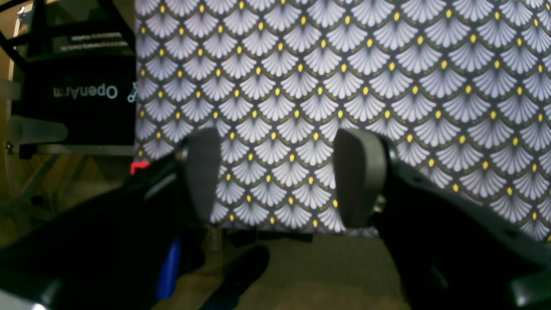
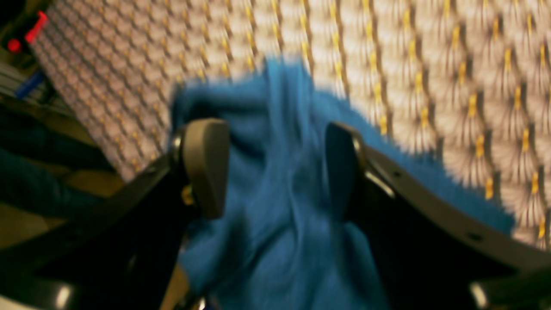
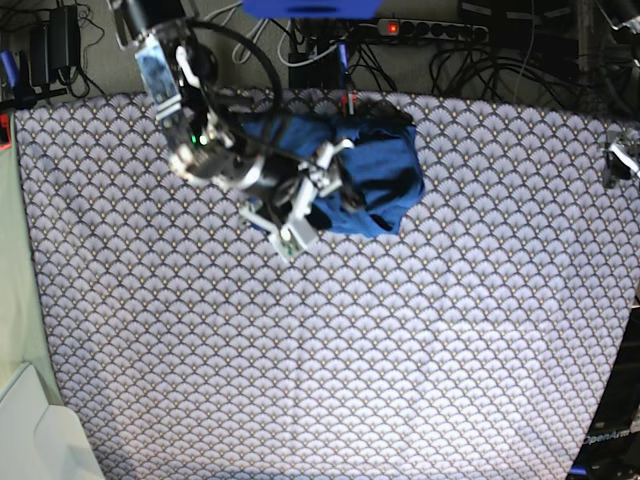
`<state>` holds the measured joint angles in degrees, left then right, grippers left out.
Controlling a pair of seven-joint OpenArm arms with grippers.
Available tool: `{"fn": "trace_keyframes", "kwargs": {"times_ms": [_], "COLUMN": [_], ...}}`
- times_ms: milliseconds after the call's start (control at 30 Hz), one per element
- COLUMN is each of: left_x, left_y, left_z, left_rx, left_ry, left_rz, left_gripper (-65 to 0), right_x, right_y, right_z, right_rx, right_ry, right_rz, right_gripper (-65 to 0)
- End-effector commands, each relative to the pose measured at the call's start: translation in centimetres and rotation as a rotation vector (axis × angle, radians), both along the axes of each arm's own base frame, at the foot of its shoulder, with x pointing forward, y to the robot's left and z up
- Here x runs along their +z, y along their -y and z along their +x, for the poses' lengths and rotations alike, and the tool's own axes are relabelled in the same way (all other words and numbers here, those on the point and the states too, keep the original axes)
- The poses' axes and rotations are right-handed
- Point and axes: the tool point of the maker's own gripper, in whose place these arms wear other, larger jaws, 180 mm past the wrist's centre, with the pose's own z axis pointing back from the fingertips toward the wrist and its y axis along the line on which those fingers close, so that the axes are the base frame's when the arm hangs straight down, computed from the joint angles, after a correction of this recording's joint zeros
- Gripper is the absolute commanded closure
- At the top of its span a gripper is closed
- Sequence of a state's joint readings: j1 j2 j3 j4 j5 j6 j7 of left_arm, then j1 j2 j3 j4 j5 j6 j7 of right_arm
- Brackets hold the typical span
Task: Fold the T-shirt properly
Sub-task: 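Lift the grasped edge with the right gripper and fold it over the shirt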
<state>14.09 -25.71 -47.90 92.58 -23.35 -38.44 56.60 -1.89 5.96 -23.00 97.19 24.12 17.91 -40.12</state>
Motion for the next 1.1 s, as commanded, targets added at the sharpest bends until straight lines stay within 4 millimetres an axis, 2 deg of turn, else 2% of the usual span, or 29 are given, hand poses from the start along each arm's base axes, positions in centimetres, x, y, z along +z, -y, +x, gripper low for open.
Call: {"fn": "trace_keyframes", "kwargs": {"times_ms": [0, 167, 233, 367, 533, 633, 733, 867, 1000, 1067], "left_x": [1.5, 1.5, 1.5, 1.6, 1.1, 1.3, 1.4, 1.4, 1.4, 1.3], "left_y": [-0.5, -0.5, -0.5, -0.5, -0.6, -0.6, -0.5, -0.5, -0.5, -0.3], "left_z": [0.7, 0.7, 0.7, 0.7, -0.1, -0.1, 0.0, 0.0, 0.0, 0.0], "left_rx": [-0.013, -0.013, -0.013, -0.011, -0.009, -0.013, -0.016, -0.016, -0.017, -0.021], "left_ry": [0.039, 0.039, 0.039, 0.04, 0.018, 0.022, 0.025, 0.025, 0.024, 0.022], "left_rz": [0.025, 0.025, 0.025, 0.027, 0.029, 0.033, 0.036, 0.036, 0.035, 0.034], "left_gripper": [-40.4, -40.4, -40.4, -40.4, -40.4, -40.4, -40.4, -40.4, -40.4, -40.4], "right_x": [0.4, -0.7, -1.0, -2.4, -5.2, -5.9, -5.7, -5.2, -4.4, -3.2], "right_y": [0.0, -0.8, -2.4, -4.3, -4.0, -3.5, -3.3, -3.4, -3.9, -4.3], "right_z": [1.0, 3.0, 2.9, 3.0, 4.2, 5.3, 6.3, 6.7, 5.7, 5.2], "right_rx": [-0.007, -0.014, 0.007, 0.033, -0.01, -0.03, -0.036, -0.034, -0.026, -0.019], "right_ry": [0.02, -0.014, -0.03, -0.067, -0.097, -0.098, -0.087, -0.074, -0.057, -0.029], "right_rz": [0.006, 0.004, 0.021, 0.025, 0.034, 0.028, 0.022, 0.024, 0.047, 0.072], "right_gripper": [-36.4, -36.5, -36.5, -36.4, -36.4, -36.4, -36.4, -36.4, -36.4, -36.4]}}
